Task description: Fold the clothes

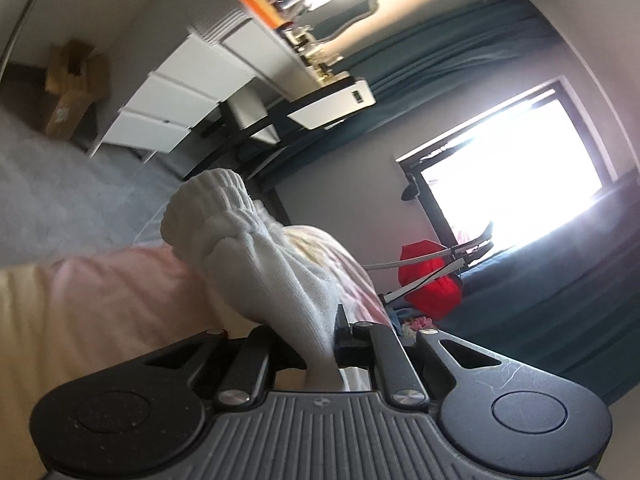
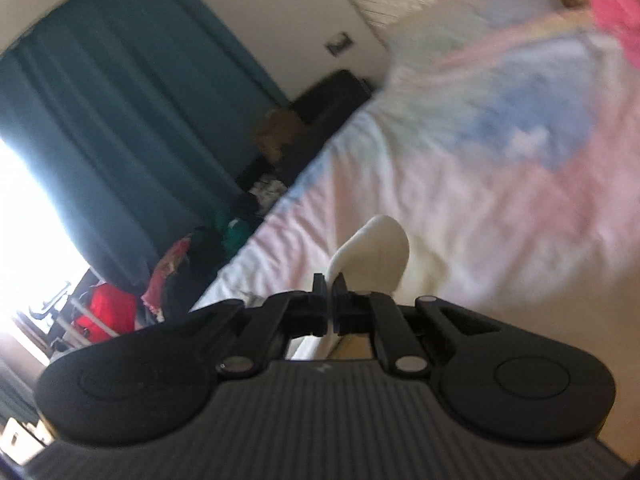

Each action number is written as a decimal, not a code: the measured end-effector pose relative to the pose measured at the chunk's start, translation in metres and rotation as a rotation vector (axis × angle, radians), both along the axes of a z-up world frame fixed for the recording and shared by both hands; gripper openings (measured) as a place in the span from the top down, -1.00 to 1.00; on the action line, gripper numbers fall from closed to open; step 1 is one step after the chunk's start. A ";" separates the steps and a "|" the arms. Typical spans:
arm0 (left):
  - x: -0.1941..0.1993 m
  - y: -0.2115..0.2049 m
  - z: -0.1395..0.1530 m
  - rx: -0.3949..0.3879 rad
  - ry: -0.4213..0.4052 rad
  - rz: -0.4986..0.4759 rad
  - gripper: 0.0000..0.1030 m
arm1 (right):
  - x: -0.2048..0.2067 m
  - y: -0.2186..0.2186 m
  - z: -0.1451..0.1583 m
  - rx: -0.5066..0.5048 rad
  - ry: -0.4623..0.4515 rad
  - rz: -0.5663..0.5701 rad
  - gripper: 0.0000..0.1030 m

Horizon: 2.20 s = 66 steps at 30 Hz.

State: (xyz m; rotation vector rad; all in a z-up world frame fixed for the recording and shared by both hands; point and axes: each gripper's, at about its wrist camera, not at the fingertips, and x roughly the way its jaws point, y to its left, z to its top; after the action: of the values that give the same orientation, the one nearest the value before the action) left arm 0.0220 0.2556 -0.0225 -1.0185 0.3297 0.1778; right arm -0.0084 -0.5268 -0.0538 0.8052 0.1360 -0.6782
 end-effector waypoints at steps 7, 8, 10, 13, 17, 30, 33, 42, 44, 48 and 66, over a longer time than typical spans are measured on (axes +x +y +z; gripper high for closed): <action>0.107 0.001 0.023 0.066 0.023 -0.018 0.81 | 0.136 -0.009 0.036 -0.093 0.069 0.032 0.90; 0.128 -0.001 0.025 0.099 0.026 -0.021 0.80 | 0.159 -0.009 0.036 -0.116 0.084 0.032 0.90; 0.175 -0.007 0.017 0.132 0.055 -0.029 0.80 | 0.205 -0.007 0.028 -0.151 0.119 0.030 0.90; 0.244 -0.009 -0.002 0.141 0.108 -0.037 0.80 | 0.276 -0.007 0.004 -0.181 0.176 0.019 0.90; 0.318 -0.008 -0.028 0.138 0.160 -0.056 0.80 | 0.342 -0.011 -0.033 -0.207 0.258 0.014 0.89; 0.346 -0.008 -0.049 0.218 0.226 -0.126 0.63 | 0.392 -0.023 -0.073 -0.134 0.391 0.061 0.67; 0.333 -0.007 -0.050 0.225 0.219 -0.131 -0.03 | 0.371 -0.026 -0.069 -0.103 0.323 0.107 0.03; 0.253 -0.016 -0.048 0.190 0.183 -0.125 -0.31 | 0.231 -0.007 -0.065 0.115 0.058 0.104 -0.29; 0.227 -0.016 -0.048 0.142 0.180 -0.127 -0.38 | 0.199 -0.004 -0.072 0.208 0.005 0.093 -0.30; 0.191 -0.012 -0.056 0.087 0.213 -0.150 -0.46 | 0.158 0.005 -0.085 0.289 -0.037 0.105 -0.29; 0.260 -0.011 -0.105 0.067 0.218 -0.080 0.06 | 0.235 -0.039 -0.136 0.285 -0.009 0.167 0.30</action>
State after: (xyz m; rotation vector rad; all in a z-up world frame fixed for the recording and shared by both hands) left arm 0.2819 0.2449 -0.1274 -0.9195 0.5580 0.2272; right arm 0.2263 -0.5657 -0.1899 1.0573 0.2931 -0.5031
